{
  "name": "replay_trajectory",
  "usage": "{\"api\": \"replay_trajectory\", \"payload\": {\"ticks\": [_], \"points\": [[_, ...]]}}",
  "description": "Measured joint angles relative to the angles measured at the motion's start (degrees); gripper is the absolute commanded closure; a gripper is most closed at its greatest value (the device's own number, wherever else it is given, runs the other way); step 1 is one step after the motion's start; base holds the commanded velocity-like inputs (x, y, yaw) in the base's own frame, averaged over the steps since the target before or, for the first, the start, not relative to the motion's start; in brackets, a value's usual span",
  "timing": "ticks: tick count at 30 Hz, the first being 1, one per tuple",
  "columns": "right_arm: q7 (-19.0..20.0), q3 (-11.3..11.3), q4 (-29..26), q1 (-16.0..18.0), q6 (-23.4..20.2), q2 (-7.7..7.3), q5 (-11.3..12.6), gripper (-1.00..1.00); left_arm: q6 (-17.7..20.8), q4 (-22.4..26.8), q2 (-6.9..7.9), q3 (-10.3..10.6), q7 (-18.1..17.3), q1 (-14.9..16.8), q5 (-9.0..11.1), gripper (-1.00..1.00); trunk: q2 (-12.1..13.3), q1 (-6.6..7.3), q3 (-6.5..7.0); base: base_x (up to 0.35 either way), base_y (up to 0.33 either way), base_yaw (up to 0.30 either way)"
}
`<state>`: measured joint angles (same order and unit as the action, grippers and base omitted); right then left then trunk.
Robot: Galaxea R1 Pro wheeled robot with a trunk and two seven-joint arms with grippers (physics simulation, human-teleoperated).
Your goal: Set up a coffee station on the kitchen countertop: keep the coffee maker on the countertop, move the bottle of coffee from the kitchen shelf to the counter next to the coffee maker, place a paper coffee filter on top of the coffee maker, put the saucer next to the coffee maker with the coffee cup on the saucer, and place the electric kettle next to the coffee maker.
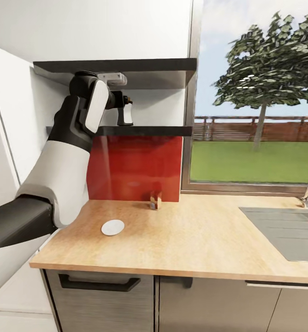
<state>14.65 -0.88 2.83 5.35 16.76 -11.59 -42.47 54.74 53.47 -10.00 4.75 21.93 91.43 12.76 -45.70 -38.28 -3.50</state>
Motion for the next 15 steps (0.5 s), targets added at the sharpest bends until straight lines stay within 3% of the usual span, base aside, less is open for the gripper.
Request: {"api": "replay_trajectory", "payload": {"ticks": [15], "points": [[0.0, 0.0, 0.0, 0.0, 0.0, -0.07, 0.0, -1.00, -0.8, -0.8, 0.00, 2.0, 0.0, 0.0, 0.0, -1.00, 0.0, -0.01, 0.00, 0.019, -0.012, 0.000]]}}
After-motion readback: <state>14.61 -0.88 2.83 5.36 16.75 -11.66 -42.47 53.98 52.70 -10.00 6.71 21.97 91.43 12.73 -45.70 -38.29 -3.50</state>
